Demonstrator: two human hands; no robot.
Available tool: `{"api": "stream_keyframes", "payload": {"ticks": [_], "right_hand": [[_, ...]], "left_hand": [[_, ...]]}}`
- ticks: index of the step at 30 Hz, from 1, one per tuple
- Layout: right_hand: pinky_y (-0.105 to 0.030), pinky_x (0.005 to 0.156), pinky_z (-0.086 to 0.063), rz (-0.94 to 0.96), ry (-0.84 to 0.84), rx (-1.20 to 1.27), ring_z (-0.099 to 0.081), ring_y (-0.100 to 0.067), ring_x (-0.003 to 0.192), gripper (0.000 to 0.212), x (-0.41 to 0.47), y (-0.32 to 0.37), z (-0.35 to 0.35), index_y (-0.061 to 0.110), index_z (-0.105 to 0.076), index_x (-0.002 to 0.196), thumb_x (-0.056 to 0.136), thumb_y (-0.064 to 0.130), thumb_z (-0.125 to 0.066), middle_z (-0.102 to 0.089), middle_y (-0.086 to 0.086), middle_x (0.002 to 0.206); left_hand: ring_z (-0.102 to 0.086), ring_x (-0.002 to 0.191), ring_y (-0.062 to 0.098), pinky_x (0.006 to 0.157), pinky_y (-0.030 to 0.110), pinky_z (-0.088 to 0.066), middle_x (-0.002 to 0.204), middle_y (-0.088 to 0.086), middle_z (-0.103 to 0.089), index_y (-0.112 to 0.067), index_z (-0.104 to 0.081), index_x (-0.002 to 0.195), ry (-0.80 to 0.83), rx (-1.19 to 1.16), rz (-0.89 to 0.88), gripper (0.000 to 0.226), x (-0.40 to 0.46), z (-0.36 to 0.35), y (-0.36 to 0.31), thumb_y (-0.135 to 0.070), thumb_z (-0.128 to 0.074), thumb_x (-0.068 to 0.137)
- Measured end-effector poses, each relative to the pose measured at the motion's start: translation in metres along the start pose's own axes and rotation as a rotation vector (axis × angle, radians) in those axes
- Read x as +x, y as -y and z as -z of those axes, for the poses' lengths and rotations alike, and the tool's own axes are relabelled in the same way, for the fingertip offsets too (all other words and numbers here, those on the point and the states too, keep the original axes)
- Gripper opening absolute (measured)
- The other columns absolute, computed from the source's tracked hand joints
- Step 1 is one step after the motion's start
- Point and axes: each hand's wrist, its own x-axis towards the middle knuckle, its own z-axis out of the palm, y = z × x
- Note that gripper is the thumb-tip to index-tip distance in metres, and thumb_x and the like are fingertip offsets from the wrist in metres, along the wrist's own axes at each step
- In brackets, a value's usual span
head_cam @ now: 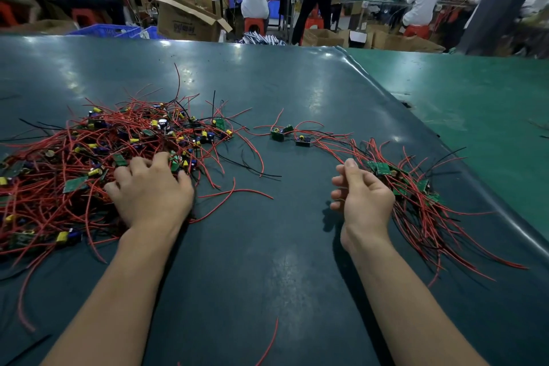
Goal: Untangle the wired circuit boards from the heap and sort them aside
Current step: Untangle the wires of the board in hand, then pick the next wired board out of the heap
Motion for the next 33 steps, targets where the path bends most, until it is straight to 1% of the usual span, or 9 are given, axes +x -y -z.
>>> {"api": "stream_keyframes", "payload": {"ticks": [6,11,18,21,23,26,28,31,33], "right_hand": [[-0.018,0.038,-0.036,0.093,0.119,-0.165,-0.048,-0.007,0.041,0.029,-0.005,-0.005,-0.004,0.012,-0.068,0.071,0.095,0.028,-0.062,-0.061,0.004,0.054],[-0.016,0.04,-0.036,0.116,0.154,-0.212,-0.049,-0.007,0.044,0.029,-0.006,-0.008,-0.004,0.012,-0.069,0.072,0.095,0.028,-0.062,-0.061,0.003,0.055],[-0.021,0.045,-0.037,0.159,0.194,-0.316,-0.05,-0.009,0.047,0.03,-0.008,-0.01,-0.004,0.015,-0.07,0.072,0.095,0.033,-0.062,-0.064,0.003,0.056],[-0.024,0.046,-0.037,0.172,0.198,-0.328,-0.05,-0.01,0.047,0.03,-0.009,-0.008,-0.003,0.016,-0.07,0.072,0.095,0.033,-0.062,-0.064,0.003,0.057],[-0.02,0.043,-0.037,0.153,0.235,-0.286,-0.051,-0.009,0.046,0.03,-0.01,-0.005,-0.003,0.013,-0.07,0.073,0.095,0.03,-0.062,-0.064,0.002,0.057],[-0.017,0.035,-0.031,-0.034,0.427,-0.12,-0.052,-0.01,0.044,0.027,-0.013,0.002,-0.004,0.012,-0.072,0.079,0.094,0.032,-0.062,-0.066,-0.001,0.063],[-0.016,0.035,-0.03,-0.174,0.604,-0.052,-0.057,-0.011,0.048,0.029,-0.018,0.003,-0.007,0.012,-0.072,0.091,0.087,0.04,-0.064,-0.069,-0.003,0.074],[-0.019,0.037,-0.04,-0.256,0.785,-0.016,-0.066,-0.015,0.059,0.041,-0.024,-0.001,-0.011,0.011,-0.067,0.105,0.079,0.042,-0.063,-0.071,-0.006,0.09],[-0.021,0.04,-0.046,-0.227,0.818,0.033,-0.068,-0.016,0.065,0.033,-0.024,-0.003,-0.011,0.011,-0.066,0.106,0.084,0.034,-0.06,-0.07,-0.006,0.092]], "left_hand": [[-0.052,0.105,0.041,0.087,0.05,-0.036,0.105,0.02,-0.065,-0.014,-0.067,0.108,-0.081,-0.057,0.004,0.028,0.005,-0.007,0.001,-0.036,-0.062,0.092],[-0.052,0.104,0.041,0.087,0.051,-0.035,0.102,0.019,-0.064,-0.014,-0.065,0.097,-0.127,-0.139,0.025,0.017,0.006,-0.008,0.001,-0.029,-0.066,0.09],[-0.049,0.109,0.035,0.093,0.048,-0.032,0.113,0.011,-0.061,-0.016,-0.056,0.127,-0.381,-0.281,-0.074,0.043,0.0,0.003,-0.002,-0.021,-0.058,0.084],[-0.052,0.105,0.03,0.095,0.049,-0.031,0.111,0.007,-0.062,-0.024,-0.065,0.119,-0.474,-0.248,-0.202,0.032,-0.007,0.005,-0.01,-0.02,-0.056,0.089],[-0.056,0.098,0.028,0.095,0.05,-0.032,0.109,0.006,-0.063,-0.025,-0.07,0.112,-0.502,-0.276,-0.294,0.025,-0.012,0.004,-0.016,-0.018,-0.06,0.09],[-0.061,0.091,0.028,0.097,0.049,-0.032,0.104,0.008,-0.063,-0.022,-0.072,0.108,-0.542,-0.337,-0.437,0.026,-0.021,0.002,-0.026,-0.008,-0.065,0.087],[-0.06,0.093,0.024,0.102,0.052,-0.029,0.101,0.007,-0.064,-0.02,-0.074,0.106,-0.567,-0.395,-0.588,0.03,-0.028,0.002,-0.035,-0.001,-0.066,0.084],[-0.064,0.094,0.018,0.104,0.055,-0.027,0.099,0.003,-0.068,-0.016,-0.075,0.1,-0.522,-0.483,-0.88,0.022,-0.044,0.002,-0.052,-0.006,-0.058,0.092],[-0.068,0.095,0.017,0.103,0.055,-0.028,0.099,0.001,-0.07,-0.015,-0.075,0.098,-0.437,-0.548,-0.994,0.023,-0.052,0.001,-0.061,-0.011,-0.052,0.097]]}}
